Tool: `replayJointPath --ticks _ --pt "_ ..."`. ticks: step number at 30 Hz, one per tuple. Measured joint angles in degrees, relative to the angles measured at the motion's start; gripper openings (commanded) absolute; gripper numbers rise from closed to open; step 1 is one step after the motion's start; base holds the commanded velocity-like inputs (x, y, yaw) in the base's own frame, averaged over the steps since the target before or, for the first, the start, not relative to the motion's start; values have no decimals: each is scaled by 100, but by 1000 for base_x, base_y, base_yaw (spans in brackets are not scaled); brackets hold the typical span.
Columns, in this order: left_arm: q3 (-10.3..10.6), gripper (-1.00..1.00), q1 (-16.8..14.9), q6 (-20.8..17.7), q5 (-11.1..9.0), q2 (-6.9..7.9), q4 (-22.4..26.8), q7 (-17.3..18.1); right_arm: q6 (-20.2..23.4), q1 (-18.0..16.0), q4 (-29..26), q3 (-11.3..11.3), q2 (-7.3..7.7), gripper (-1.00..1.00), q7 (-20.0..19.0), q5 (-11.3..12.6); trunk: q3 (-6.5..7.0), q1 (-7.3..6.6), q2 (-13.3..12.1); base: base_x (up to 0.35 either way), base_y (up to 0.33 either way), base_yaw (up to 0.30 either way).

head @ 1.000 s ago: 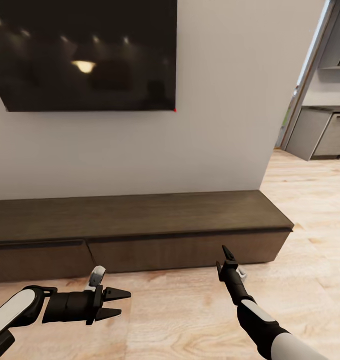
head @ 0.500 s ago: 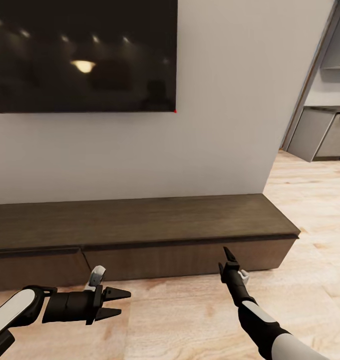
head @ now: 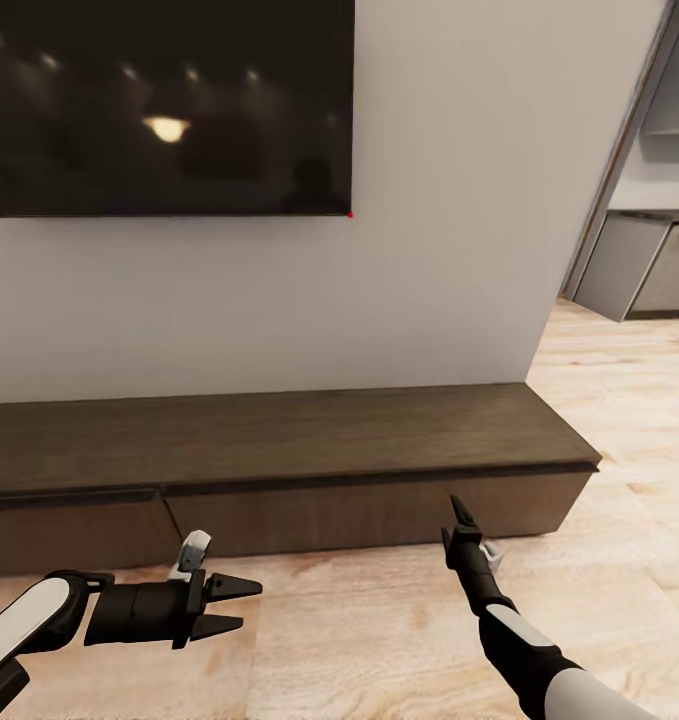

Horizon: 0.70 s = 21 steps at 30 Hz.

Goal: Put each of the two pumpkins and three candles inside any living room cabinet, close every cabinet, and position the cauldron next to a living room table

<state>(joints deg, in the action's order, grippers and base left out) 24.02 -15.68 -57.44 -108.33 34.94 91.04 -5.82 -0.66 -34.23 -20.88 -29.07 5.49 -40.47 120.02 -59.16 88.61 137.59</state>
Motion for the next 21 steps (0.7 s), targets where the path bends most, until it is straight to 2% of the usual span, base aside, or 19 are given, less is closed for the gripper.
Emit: replayJointPath --ticks 14,21 --pt "7 100 0 0 -90 0 12 0 -13 0 5 0 -13 100 0 0 -251 307 561 0 0 0" --pt "9 100 0 0 -99 0 10 0 -13 0 5 -8 -24 100 0 0 -274 311 564 0 0 0"
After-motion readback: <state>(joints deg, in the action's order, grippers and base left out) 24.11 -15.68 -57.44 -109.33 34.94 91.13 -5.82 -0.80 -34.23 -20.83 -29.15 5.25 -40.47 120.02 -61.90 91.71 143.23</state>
